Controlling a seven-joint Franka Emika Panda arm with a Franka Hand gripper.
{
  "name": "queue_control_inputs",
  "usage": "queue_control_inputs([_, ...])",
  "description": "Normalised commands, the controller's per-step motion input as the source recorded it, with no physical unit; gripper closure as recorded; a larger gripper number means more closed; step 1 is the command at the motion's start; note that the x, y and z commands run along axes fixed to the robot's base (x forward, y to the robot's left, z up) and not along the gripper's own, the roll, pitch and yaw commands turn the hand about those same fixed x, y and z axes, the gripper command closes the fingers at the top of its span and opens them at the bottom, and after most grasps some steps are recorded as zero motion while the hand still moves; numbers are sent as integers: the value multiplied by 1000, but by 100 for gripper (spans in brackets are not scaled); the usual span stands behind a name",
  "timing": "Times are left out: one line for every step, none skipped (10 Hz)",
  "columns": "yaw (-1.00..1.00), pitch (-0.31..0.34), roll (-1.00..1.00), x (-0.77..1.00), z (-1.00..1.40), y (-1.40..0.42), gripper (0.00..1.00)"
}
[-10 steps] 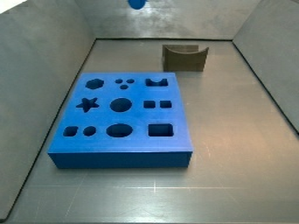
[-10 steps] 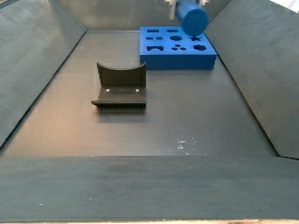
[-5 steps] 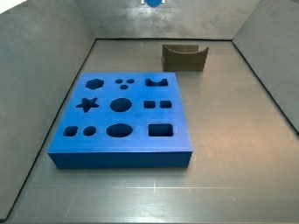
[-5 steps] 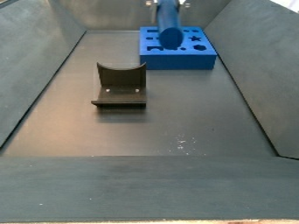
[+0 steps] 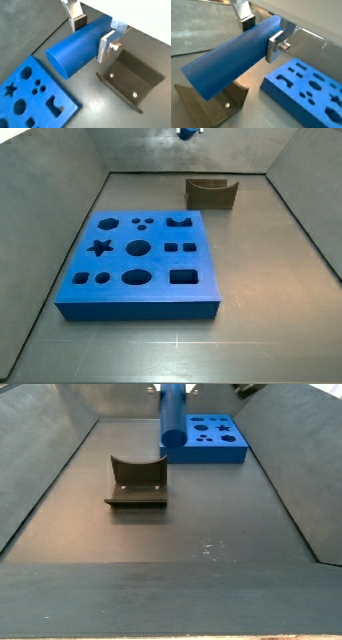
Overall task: Pick up the round object. Move up. Place the round object on the fixture. Regrasp the round object. Move to above the board. Insert the round object.
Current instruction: Place the round object on the fixture.
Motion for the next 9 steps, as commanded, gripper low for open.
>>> queue_control_inputs([-81,63,-766,957,-31,64,100])
queue_control_inputs([-85,57,-606,859,-27,59,100])
queue_control_inputs([-86,53,-387,731,-26,54,100])
queue_control_inputs([-85,49,-290,668,-17,44,100])
queue_control_inputs([-77,39,-180,491,-13,30,100])
queue_control_inputs([-68,37,-167,420,-10,30,100])
queue_control_inputs([-56,37,-154,322,-13,27,100])
queue_control_inputs([-44,48,-148,199,-9,25,100])
queue_control_inputs([-17,255,-1000,149,-1000,129,100])
